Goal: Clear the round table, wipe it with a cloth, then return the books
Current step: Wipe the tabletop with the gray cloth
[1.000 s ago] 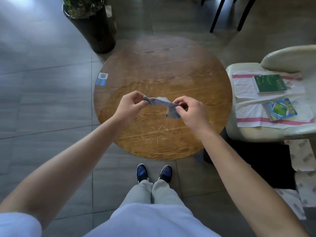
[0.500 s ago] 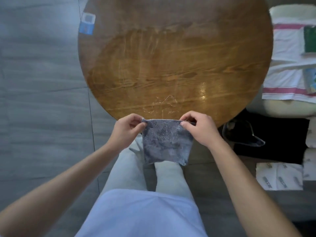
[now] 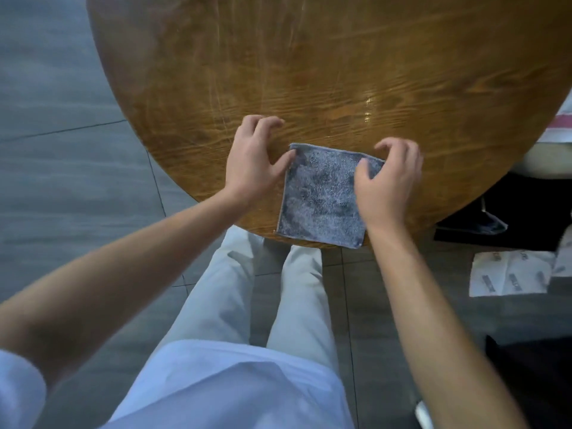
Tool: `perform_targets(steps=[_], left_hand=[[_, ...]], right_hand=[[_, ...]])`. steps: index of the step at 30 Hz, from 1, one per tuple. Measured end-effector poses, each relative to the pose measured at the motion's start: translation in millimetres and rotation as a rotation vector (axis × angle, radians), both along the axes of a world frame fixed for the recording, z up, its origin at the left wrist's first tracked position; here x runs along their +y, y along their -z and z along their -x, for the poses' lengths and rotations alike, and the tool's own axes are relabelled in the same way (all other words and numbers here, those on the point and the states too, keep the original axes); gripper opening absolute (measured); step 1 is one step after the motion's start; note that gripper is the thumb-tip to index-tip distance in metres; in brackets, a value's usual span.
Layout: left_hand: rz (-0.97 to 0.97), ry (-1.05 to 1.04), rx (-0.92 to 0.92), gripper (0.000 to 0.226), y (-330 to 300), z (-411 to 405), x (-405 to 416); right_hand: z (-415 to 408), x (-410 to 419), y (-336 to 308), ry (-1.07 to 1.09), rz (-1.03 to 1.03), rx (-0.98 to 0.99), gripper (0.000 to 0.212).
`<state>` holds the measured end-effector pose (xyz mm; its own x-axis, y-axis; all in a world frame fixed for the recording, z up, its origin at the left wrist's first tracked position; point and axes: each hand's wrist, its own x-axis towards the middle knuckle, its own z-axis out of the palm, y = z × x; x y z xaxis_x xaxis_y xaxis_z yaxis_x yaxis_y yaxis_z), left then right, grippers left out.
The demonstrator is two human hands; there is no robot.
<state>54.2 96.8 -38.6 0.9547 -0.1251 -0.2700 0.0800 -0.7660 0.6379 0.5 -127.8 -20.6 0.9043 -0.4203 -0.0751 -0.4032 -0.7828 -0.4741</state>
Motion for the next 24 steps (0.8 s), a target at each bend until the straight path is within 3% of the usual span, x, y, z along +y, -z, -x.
perform_targets(steps=[2,5,9,19,24], left_hand=[[-0.007,-0.044,-0.067,0.050,0,10,22],[-0.114,-0.114,-0.091,0.057,6,32,65],[-0.326,-0.092,-0.109,0.070,21,43,116],[-0.496,-0.150,-0.179,0.069,56,-90,160],[-0.492,-0.113,-0.154,0.072,59,-108,175]], right_hand=[[23,32,-4,0.026,-0.029,-0.029,0.030],[62,78,10,-0.021,-0.005,0.135,0.051],[71,93,40,0.127,0.029,0.294,0.074],[-15,52,82,0.076,0.264,0.104,0.073],[-88,24,87,0.052,0.354,0.120,0.074]])
